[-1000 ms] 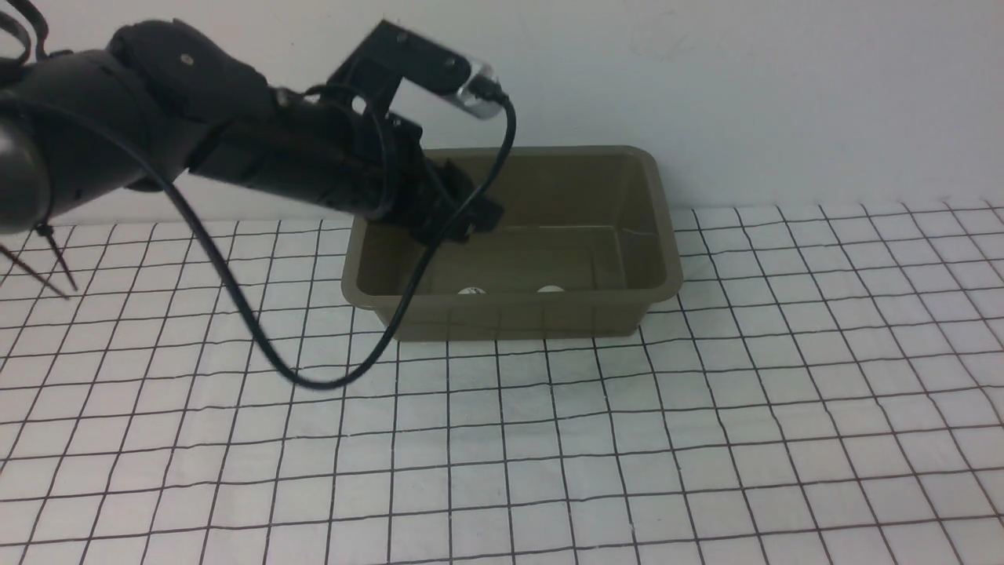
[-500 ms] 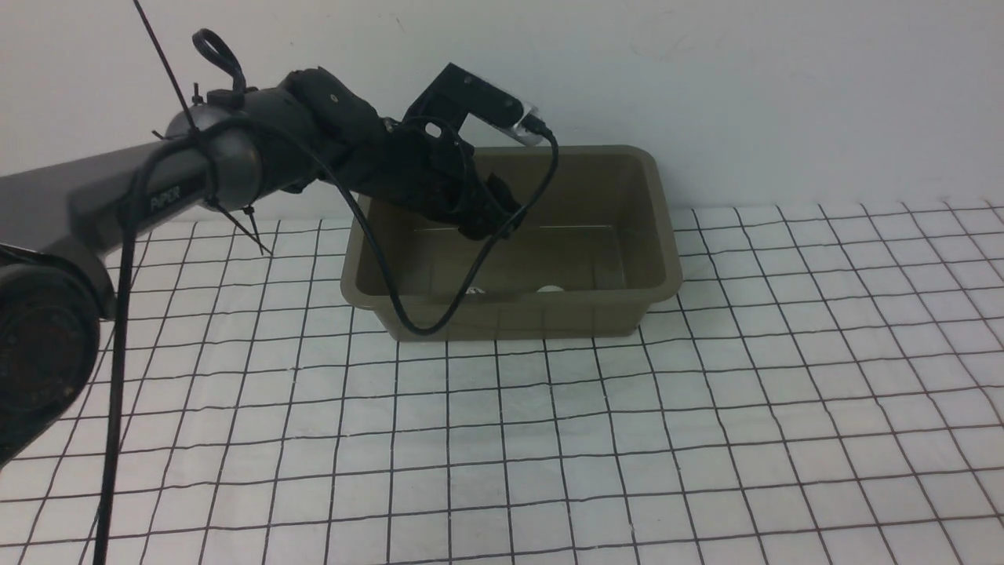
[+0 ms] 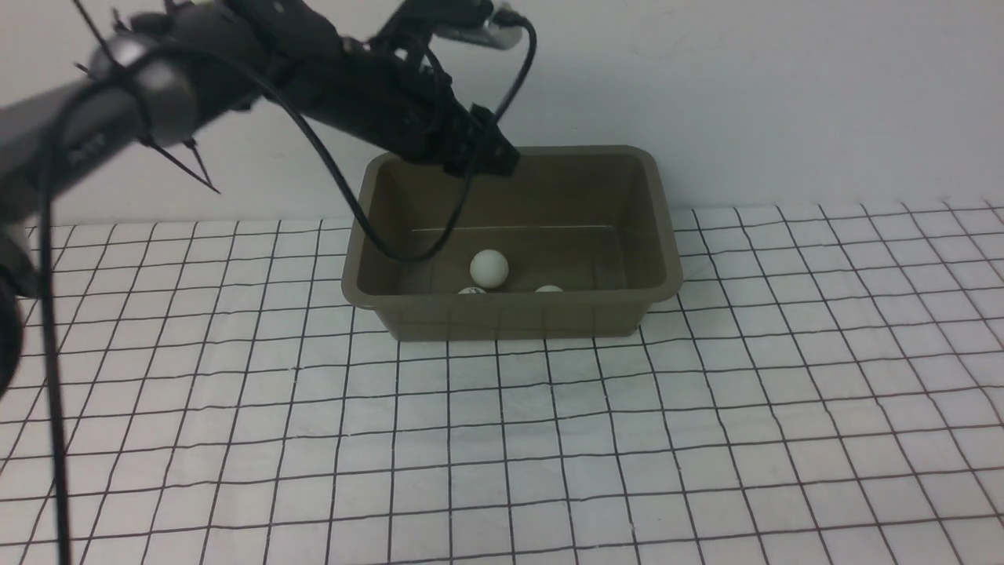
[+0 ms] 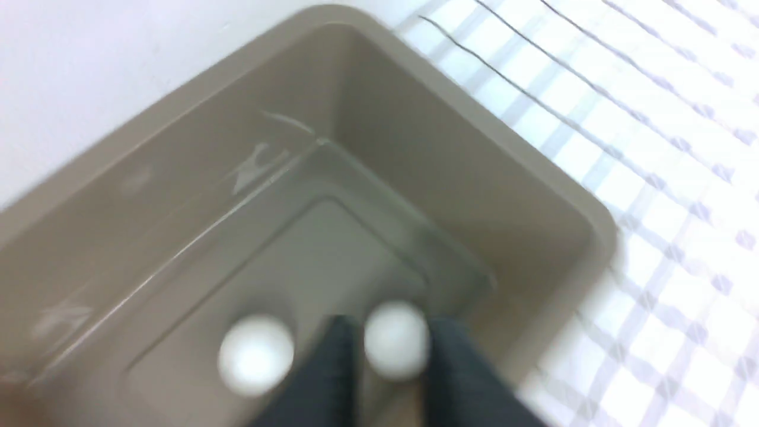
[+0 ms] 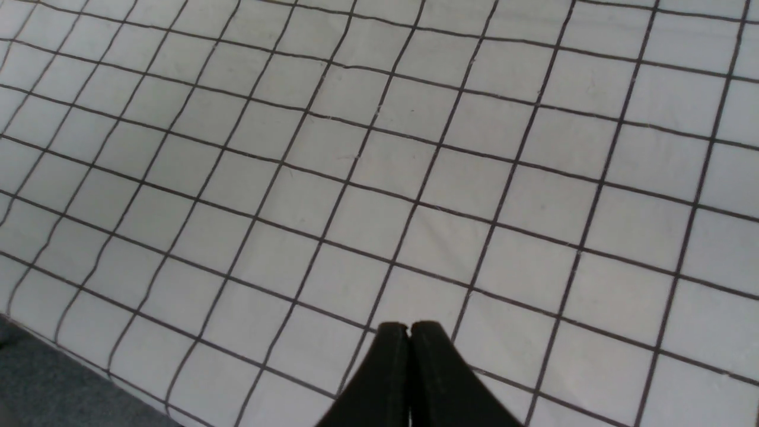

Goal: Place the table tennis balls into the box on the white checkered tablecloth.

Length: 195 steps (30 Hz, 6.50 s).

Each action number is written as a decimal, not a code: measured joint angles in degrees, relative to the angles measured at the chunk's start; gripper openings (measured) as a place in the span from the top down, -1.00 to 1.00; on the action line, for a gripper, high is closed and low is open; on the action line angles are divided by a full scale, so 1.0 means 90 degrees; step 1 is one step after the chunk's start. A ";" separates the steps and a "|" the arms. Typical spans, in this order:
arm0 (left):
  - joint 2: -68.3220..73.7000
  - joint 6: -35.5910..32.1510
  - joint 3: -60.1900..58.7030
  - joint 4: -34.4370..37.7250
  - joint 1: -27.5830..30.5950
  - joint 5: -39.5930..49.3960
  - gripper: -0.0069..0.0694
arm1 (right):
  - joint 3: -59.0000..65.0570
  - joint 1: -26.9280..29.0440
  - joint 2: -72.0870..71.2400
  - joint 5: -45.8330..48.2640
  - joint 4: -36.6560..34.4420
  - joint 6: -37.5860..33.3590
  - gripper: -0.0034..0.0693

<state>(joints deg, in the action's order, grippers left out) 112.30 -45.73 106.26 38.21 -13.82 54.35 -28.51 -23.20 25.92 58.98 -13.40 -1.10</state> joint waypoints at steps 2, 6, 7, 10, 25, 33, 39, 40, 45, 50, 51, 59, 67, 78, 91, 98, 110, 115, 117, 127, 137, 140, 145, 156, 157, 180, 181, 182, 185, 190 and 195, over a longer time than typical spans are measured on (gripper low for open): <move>-0.0316 -0.0071 -0.0055 -0.0363 0.0000 0.0353 0.73 | 0.0000 0.0000 0.0000 -0.0047 0.0118 0.0000 0.95; -0.0913 -0.0068 -0.0402 -0.0683 0.0009 0.0770 0.81 | 0.0020 0.0000 -0.0008 -0.0230 0.0359 0.0000 0.95; -0.1080 -0.0060 -0.0540 -0.0740 0.0017 0.0793 0.82 | 0.0020 0.0000 -0.0029 -0.0300 0.0449 0.0000 0.95; -0.1768 -0.0022 -0.1135 -0.0849 0.0052 0.0716 0.83 | 0.0020 0.0000 -0.0055 -0.0587 0.0674 0.0000 0.95; -0.7646 0.0360 -0.7581 -0.0793 0.0066 -0.2196 0.83 | 0.0892 0.0000 -0.0078 -0.2646 0.2019 0.0000 0.95; -0.9322 0.0972 -0.9047 -0.0793 0.0066 -0.2387 0.83 | 0.1021 0.0000 -0.0192 -0.2982 0.2069 0.0000 0.95; -1.0233 0.1224 -0.9618 -0.0775 0.0066 -0.2407 0.83 | 0.1021 0.0000 -0.0192 -0.2987 0.2112 0.0000 0.95; -1.0311 0.1227 -0.9627 -0.0725 0.0066 -0.2407 0.83 | 0.1021 0.0000 -0.0192 -0.2987 0.2112 0.0000 0.95; -1.0391 0.1261 -0.9631 -0.0450 0.0066 -0.2412 0.83 | 0.1021 0.0000 -0.0192 -0.2987 0.2112 0.0000 0.95; -1.0391 0.1261 -0.9631 -0.0418 0.0066 -0.2407 0.83 | 0.1021 0.0000 -0.0192 -0.2987 0.2117 0.0000 0.95; -1.0391 0.1261 -0.9631 -0.0413 0.0066 -0.2407 0.83 | 0.1021 0.0000 -0.0192 -0.2987 0.2117 0.0000 0.95; -1.0538 0.0659 -0.9664 -0.0840 0.0405 -0.2403 0.83 | 0.1021 0.0000 -0.0192 -0.2987 0.2117 0.0000 0.95; -1.1701 0.0202 -1.0513 -0.1200 0.1687 -0.3206 0.83 | 0.1027 0.0000 -0.0192 -0.2987 0.2117 0.0000 0.94; -1.2547 0.0183 -1.1409 -0.1174 0.1736 -0.3727 0.83 | 0.1027 0.0000 -0.0192 -0.2992 0.2124 0.0000 0.94; -1.2547 0.0535 -1.1415 -0.1175 0.1736 -0.5636 0.83 | 0.1027 0.0000 -0.0192 -0.2987 0.2134 0.0000 0.94; -1.2547 0.3180 -1.1818 -0.3124 0.2070 -0.5096 0.83 | 0.1027 0.0000 -0.0192 -0.2979 0.2134 0.0000 0.94; -1.2541 0.4662 -1.1986 -0.3719 0.2277 -0.3663 0.83 | 0.1027 0.0000 -0.0192 -0.2979 0.2134 0.0000 0.94; -1.2541 0.4662 -1.1986 -0.3719 0.2277 -0.3663 0.83 | 0.1027 0.0000 -0.0192 -0.2979 0.2134 0.0000 0.94; -1.2541 0.4662 -1.1986 -0.3719 0.2277 -0.3663 0.83 | 0.1027 0.0000 -0.0192 -0.2979 0.2134 0.0000 0.94; -1.2541 0.4662 -1.1986 -0.3719 0.2277 -0.3663 0.83 | 0.1027 0.0023 -0.0192 -0.2901 0.2139 0.0000 0.94; -1.2541 0.4662 -1.1986 -0.3719 0.2277 -0.3663 0.83 | 0.1027 0.1049 -0.0192 -0.2762 0.2318 -0.0046 0.94; -1.2541 0.4662 -1.1986 -0.3719 0.2277 -0.3661 0.83 | 0.1034 0.1474 -0.0234 -0.2756 0.2208 -0.0046 0.94; -1.2541 0.4662 -1.1986 -0.3719 0.2277 -0.3661 0.83 | 0.1286 0.2375 -0.0920 -0.2816 0.2018 0.0003 0.93; -1.2541 0.4662 -1.1986 -0.3719 0.2277 -0.3656 0.83 | 0.2535 0.2547 -0.2533 -0.3385 0.1886 0.0020 0.93; -1.2541 0.4662 -1.1986 -0.3719 0.2277 -0.3656 0.83 | 0.2591 0.2540 -0.2573 -0.3428 0.1847 0.0022 0.93; -1.2529 0.4662 -1.1986 -0.3719 0.2277 -0.3649 0.83 | 0.3280 0.2427 -0.2958 -0.3966 0.1489 0.0030 0.93; -1.2529 0.4662 -1.1986 -0.3719 0.2277 -0.3649 0.83 | 0.3280 0.2427 -0.2958 -0.3966 0.1489 0.0030 0.93; -1.2529 0.4662 -1.1986 -0.3719 0.2277 -0.3649 0.83 | 0.3280 0.2427 -0.2958 -0.3966 0.1489 0.0030 0.93; -1.2529 0.4662 -1.1986 -0.3719 0.2277 -0.3648 0.83 | 0.3280 0.2427 -0.2958 -0.3966 0.1489 0.0030 0.93; -1.2529 0.4662 -1.1986 -0.3719 0.2277 -0.3648 0.83 | 0.3280 0.2427 -0.2958 -0.3966 0.1489 0.0030 0.93; -1.2529 0.4662 -1.1986 -0.3719 0.2277 -0.3648 0.83 | 0.3280 0.2427 -0.2958 -0.3966 0.1489 0.0030 0.93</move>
<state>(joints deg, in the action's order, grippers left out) -0.46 -3.77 -1.62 4.74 6.68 21.52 1.01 -1.35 -0.70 23.29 0.00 -0.83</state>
